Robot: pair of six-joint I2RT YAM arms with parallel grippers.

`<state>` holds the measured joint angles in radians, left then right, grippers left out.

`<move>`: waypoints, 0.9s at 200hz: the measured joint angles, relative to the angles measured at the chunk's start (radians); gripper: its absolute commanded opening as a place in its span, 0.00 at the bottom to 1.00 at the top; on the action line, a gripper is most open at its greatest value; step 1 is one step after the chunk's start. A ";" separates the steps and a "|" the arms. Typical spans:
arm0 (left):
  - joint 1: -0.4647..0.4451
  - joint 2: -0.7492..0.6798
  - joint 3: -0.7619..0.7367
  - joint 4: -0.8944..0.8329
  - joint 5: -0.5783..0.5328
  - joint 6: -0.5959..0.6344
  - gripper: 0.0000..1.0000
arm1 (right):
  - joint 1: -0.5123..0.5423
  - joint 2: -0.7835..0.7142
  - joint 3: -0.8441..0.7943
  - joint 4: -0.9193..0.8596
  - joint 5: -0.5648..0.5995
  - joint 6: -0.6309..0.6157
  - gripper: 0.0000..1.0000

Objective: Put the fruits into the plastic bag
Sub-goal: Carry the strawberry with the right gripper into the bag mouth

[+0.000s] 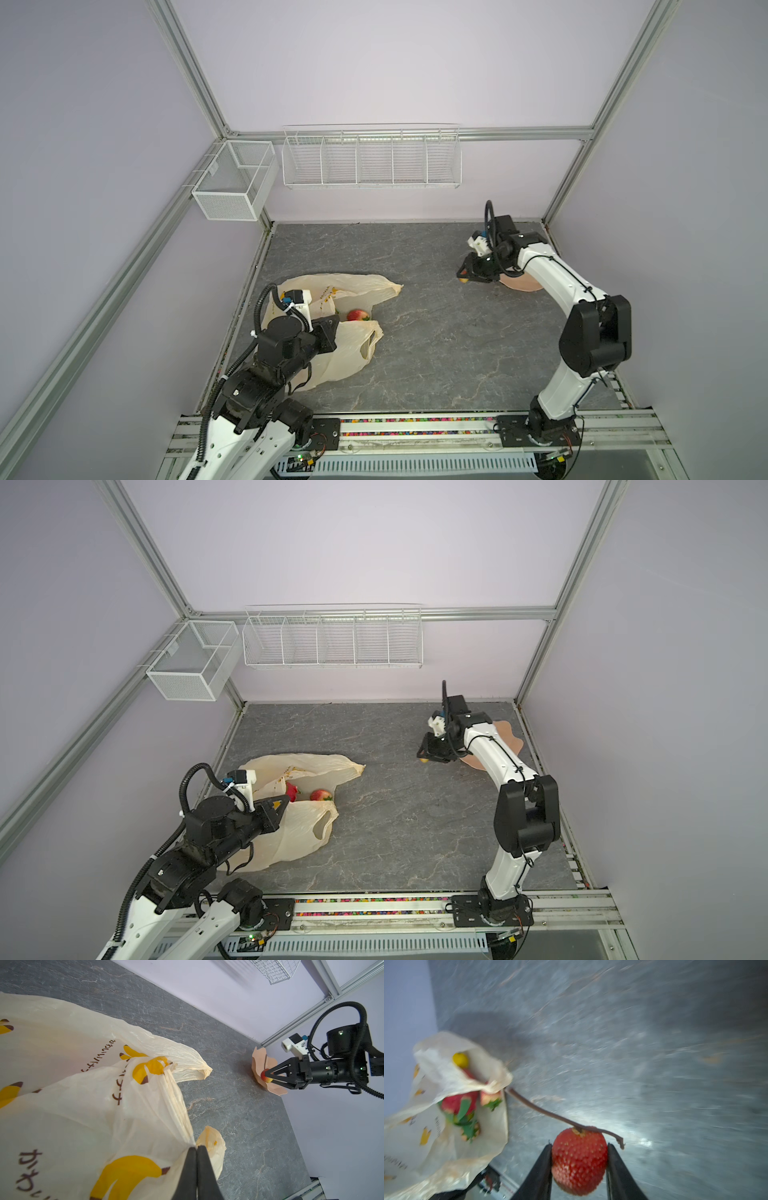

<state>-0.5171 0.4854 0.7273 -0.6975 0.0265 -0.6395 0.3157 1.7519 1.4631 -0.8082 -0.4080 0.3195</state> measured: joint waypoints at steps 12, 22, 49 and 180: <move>0.000 0.002 0.000 0.004 0.002 0.002 0.00 | 0.086 -0.003 -0.039 0.055 -0.044 0.045 0.28; 0.000 0.003 0.000 0.007 0.006 0.004 0.00 | 0.152 0.001 -0.060 0.100 -0.072 0.084 0.28; 0.000 0.004 0.000 0.011 0.017 0.006 0.00 | 0.272 0.034 -0.069 0.219 -0.126 0.179 0.27; 0.000 0.008 0.003 -0.005 0.027 0.021 0.00 | 0.617 0.310 0.031 0.636 -0.291 0.559 0.27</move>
<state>-0.5171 0.4931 0.7307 -0.7021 0.0540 -0.6182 0.9325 2.0617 1.4940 -0.1726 -0.6987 0.8783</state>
